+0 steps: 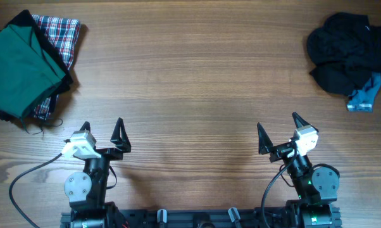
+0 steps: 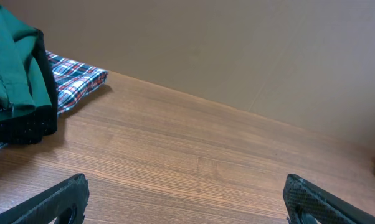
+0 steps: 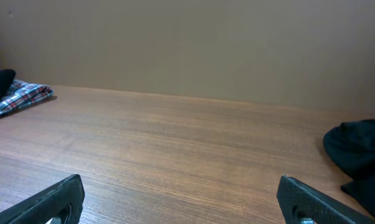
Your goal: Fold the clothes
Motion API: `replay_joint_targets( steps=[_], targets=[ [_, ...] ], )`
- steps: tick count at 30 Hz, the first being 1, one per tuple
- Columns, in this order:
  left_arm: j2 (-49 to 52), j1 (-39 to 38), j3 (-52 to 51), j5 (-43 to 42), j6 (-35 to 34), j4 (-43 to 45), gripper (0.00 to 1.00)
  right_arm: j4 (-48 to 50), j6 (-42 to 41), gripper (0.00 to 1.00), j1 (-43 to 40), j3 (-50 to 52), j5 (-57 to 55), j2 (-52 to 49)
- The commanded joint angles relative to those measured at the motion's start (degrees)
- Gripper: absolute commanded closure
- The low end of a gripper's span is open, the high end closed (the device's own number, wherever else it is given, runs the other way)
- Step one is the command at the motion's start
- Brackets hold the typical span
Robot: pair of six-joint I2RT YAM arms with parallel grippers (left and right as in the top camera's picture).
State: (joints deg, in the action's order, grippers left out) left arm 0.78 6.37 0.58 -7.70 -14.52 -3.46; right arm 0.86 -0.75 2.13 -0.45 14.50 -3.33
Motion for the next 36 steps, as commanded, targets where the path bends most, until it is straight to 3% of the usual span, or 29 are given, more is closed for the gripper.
replay_joint_targets(
  steps=[1, 32, 36],
  targets=[
    [-0.61, -0.15, -0.26, 0.74, -0.74, -0.28, 0.00, 0.20, 0.74, 0.00, -0.35, 0.15, -0.94, -0.26],
    [-0.61, -0.15, -0.26, 0.28, -3.10, -0.24, 0.00, 0.35, 0.55, 0.00, -0.33, 0.15, -1.77, -0.26],
    [-0.61, -0.15, -0.24, -4.94, -3.10, 0.48, 0.00, 0.81, -5.92, 0.00, -0.35, 0.15, -0.98, -0.26]
  ],
)
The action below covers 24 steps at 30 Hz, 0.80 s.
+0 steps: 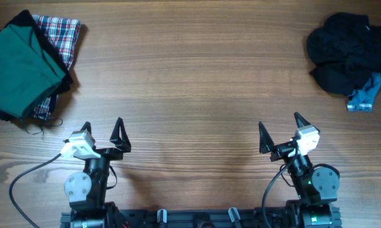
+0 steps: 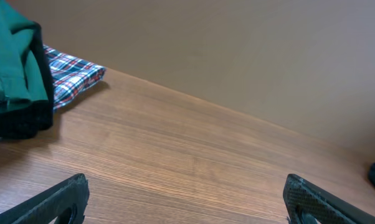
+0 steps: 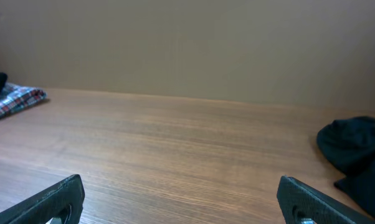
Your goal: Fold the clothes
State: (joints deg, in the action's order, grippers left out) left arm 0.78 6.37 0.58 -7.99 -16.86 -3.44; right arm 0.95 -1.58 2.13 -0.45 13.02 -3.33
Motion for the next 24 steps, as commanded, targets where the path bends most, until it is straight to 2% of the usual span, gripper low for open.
replay_joint_targets(
  steps=[1, 4, 8, 11, 16, 20, 24],
  targets=[
    [-0.61, -0.15, -0.26, -9.68, -0.79, 1.31, 0.00, 1.38, -6.64, 0.00, -0.35, 0.13, 1.90, -0.26],
    [-0.50, -0.15, -0.24, -15.98, -0.81, 1.42, 0.00, 3.21, -11.30, 0.00, -0.35, 0.02, 2.49, -0.26],
    [2.32, -0.15, -0.02, -16.70, -3.96, 1.77, 0.00, 3.15, -13.62, 0.00, -0.35, -3.65, 0.31, -1.20],
    [6.16, -0.15, 1.40, -17.94, -5.05, 4.37, 0.00, 3.06, -14.03, 0.00, -0.35, -9.51, 0.90, -6.45],
    [16.28, -0.15, 8.66, -18.91, -5.03, 7.13, 0.00, 3.04, -13.40, 0.00, -0.35, -21.92, 3.67, -23.69],
    [28.35, -0.15, 17.38, -21.20, -4.57, 7.10, 0.00, 2.89, -13.42, 0.00, -0.35, -31.08, 10.01, -40.00],
    [41.38, -0.15, 27.87, -27.98, -4.13, 5.11, 0.00, 0.96, -10.54, 0.00, -0.35, -40.06, 18.14, -52.50]
  ],
)
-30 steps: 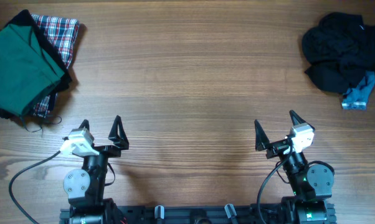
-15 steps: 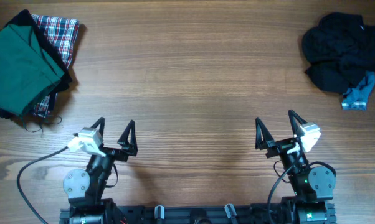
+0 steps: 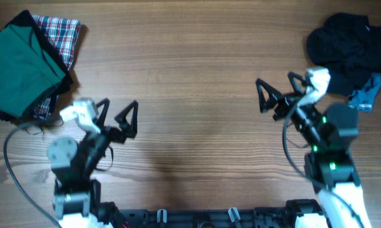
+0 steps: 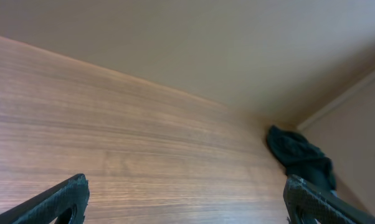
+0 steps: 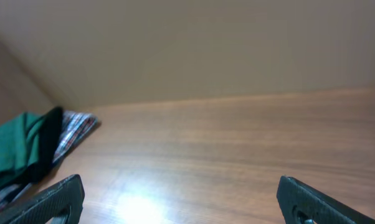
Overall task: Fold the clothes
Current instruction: 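Reach the right gripper to the black shirt at the right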
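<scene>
A pile of dark crumpled clothes (image 3: 345,50) with a blue piece (image 3: 365,94) lies at the table's far right; it also shows small in the left wrist view (image 4: 298,155). A stack of folded clothes, green (image 3: 19,63) over plaid (image 3: 61,31), sits at the far left and appears in the right wrist view (image 5: 25,149). My left gripper (image 3: 118,116) is open, facing right over bare wood. My right gripper (image 3: 278,94) is open, just left of the dark pile, facing left. Both hold nothing.
The wooden table (image 3: 190,82) stretches bare between the two heaps. A grey cable (image 3: 13,158) trails from the left arm along the near left. A plain wall backs the table in both wrist views.
Both arms have risen from their resting places at the near edge. The left gripper now points right toward the dark pile; the right gripper has moved up beside that pile and points left.
At the two earlier moments both arms rested at the near edge with open jaws, facing the far side, barely shifting. Now both are raised and turned inward, the right one close to the dark pile. The clothes have not moved.
</scene>
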Motion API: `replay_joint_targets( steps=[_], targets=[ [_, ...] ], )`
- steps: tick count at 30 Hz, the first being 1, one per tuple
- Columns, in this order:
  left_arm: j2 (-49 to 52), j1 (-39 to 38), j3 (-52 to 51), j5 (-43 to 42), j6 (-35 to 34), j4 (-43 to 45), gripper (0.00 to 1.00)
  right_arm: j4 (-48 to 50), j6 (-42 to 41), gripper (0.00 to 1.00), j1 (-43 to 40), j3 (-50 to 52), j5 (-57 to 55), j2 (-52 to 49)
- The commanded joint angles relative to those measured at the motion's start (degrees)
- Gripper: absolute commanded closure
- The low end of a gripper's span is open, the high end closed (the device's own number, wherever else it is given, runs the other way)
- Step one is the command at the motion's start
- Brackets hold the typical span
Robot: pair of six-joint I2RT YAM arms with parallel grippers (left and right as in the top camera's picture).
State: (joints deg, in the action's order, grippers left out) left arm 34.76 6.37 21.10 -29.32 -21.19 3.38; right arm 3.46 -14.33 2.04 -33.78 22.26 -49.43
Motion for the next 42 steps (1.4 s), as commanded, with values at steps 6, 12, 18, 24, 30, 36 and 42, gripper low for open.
replay_joint_targets(
  steps=[6, 12, 18, 24, 30, 36, 42],
  targets=[
    [27.17, -3.23, 35.50, -9.14, 12.44, -30.60, 0.00, -23.26, 13.14, 0.00, -0.24, -28.70, 12.61, -20.11],
    [40.72, -9.70, 57.86, 0.79, 18.91, -48.57, 0.00, -31.87, 23.15, 0.00, -0.26, -41.99, 13.38, -24.24],
    [47.58, -15.78, 67.41, 4.94, 22.67, -55.82, 0.00, -34.49, 18.86, 0.00, -0.26, -41.97, 13.14, -24.46],
    [48.59, -16.50, 67.28, 4.76, 22.05, -59.17, 0.00, -39.15, 3.02, 0.01, -0.26, -41.97, -17.94, -27.10],
    [48.61, -16.48, 67.28, 4.79, 22.05, -59.21, 0.00, -33.48, -2.03, 0.00, -3.34, -41.97, -31.74, -32.33],
    [48.61, -16.50, 67.25, 4.79, 22.05, -60.00, 0.00, -31.43, 0.17, 0.01, -13.14, -42.03, -21.53, -39.08],
    [48.61, -16.48, 67.25, 4.81, 22.05, -60.00, 0.00, -28.00, -2.32, 0.01, -21.31, -42.03, -18.62, -43.30]
  ],
)
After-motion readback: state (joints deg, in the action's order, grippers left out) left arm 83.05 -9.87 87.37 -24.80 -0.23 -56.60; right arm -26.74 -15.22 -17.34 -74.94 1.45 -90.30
